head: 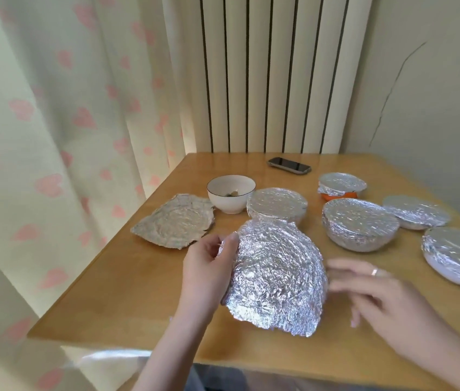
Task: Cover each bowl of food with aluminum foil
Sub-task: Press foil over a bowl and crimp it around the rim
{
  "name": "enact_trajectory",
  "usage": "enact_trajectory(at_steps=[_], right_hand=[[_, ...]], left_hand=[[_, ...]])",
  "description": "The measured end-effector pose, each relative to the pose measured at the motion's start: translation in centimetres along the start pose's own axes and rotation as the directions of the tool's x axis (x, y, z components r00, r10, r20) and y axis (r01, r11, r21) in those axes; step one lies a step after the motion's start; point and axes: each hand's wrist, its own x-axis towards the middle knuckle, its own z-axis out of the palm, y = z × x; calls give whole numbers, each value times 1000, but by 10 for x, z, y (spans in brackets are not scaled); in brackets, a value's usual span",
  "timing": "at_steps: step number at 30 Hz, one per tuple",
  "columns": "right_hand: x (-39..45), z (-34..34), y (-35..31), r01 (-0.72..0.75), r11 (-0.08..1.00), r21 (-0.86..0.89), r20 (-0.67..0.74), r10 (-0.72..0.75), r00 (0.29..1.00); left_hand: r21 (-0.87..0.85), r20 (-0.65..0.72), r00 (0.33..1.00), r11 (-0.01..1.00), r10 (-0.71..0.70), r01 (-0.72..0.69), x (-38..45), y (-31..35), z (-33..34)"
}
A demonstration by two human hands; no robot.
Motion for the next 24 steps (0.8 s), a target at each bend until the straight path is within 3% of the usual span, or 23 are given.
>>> enact_trajectory(at_steps=[2, 4, 6, 11, 18, 24], right_hand=[[9, 2, -3, -149, 942, 300, -99, 186, 978], [16, 11, -9, -318, 787, 528, -81, 419, 904], [24, 25, -13, -410, 738, 536, -66, 521, 851], [37, 47, -20, -335, 833, 440, -171, 444, 879], [42, 59, -16, -376, 727, 574, -212, 576, 790], [47, 52, -14, -382, 559, 736, -107, 653, 750]], left_hand=[[24, 22, 1000, 1000, -17, 16, 1, -2, 5], [66, 44, 999, 998, -11, 8, 1, -3, 11], [105, 37, 999, 994, 19, -23, 0, -3, 15], [162, -16, 998, 986, 54, -50, 1, -11, 11], [9, -26, 992, 993, -121, 122, 5, -23, 12], [-26, -9, 996, 996, -89, 89, 2, -24, 16]])
